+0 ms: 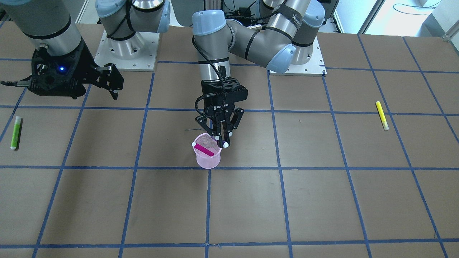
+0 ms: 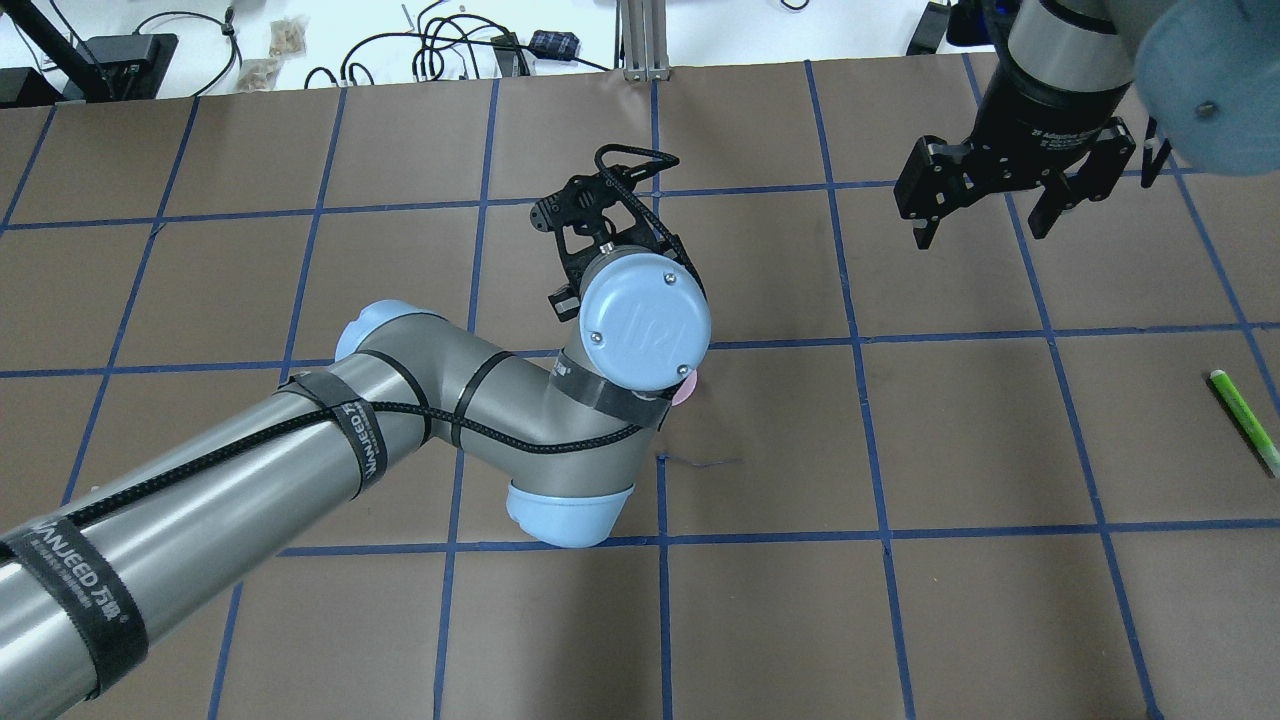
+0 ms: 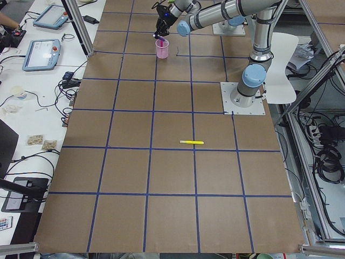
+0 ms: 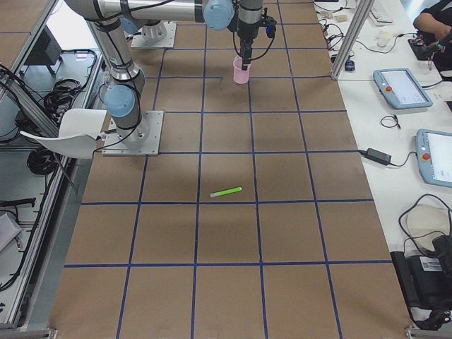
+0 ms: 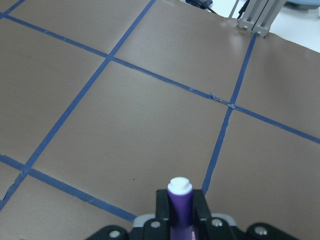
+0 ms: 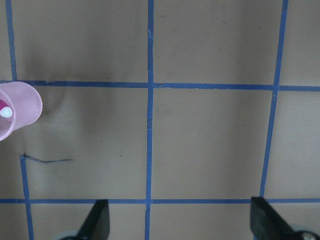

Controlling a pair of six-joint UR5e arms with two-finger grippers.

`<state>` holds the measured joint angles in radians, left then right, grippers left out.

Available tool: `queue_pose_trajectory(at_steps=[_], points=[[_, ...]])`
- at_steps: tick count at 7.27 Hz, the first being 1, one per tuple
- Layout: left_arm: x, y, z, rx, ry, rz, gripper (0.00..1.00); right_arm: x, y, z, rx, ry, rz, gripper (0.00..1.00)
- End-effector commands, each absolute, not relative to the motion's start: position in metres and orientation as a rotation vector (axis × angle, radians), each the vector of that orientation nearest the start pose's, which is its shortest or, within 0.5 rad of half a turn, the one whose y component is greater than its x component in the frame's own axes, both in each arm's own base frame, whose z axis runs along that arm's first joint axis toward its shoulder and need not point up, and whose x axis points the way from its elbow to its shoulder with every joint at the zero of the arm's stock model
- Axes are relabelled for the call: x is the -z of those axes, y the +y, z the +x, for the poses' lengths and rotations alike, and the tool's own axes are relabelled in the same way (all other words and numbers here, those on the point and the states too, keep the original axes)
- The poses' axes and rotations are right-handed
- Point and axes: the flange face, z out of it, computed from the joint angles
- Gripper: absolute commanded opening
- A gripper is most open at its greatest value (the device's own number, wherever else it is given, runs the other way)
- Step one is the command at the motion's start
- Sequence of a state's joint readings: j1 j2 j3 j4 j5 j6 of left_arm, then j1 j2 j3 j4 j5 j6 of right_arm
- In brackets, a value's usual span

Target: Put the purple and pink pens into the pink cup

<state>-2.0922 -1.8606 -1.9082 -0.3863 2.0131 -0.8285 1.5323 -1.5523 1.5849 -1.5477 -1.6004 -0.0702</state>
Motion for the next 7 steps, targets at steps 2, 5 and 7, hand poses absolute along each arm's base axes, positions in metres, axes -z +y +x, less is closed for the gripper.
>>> queue_pose_trajectory(at_steps=[2,5,7], points=[[-0.296,-0.466,-0.372,1.047,2.876,-0.626,0.0,-0.467,-0.495,0.113,-0.082,3.143,-0.048,1.0],[-0.277,-0.47,-0.372,1.015,2.857,-0.621,0.09,-0.472,-0.494,0.113,-0.066,3.145,-0.039,1.0],[-0.277,-0.471,-0.366,1.034,2.794,-0.625,1.0,-0.474,-0.494,0.109,-0.061,3.148,-0.034,1.0]])
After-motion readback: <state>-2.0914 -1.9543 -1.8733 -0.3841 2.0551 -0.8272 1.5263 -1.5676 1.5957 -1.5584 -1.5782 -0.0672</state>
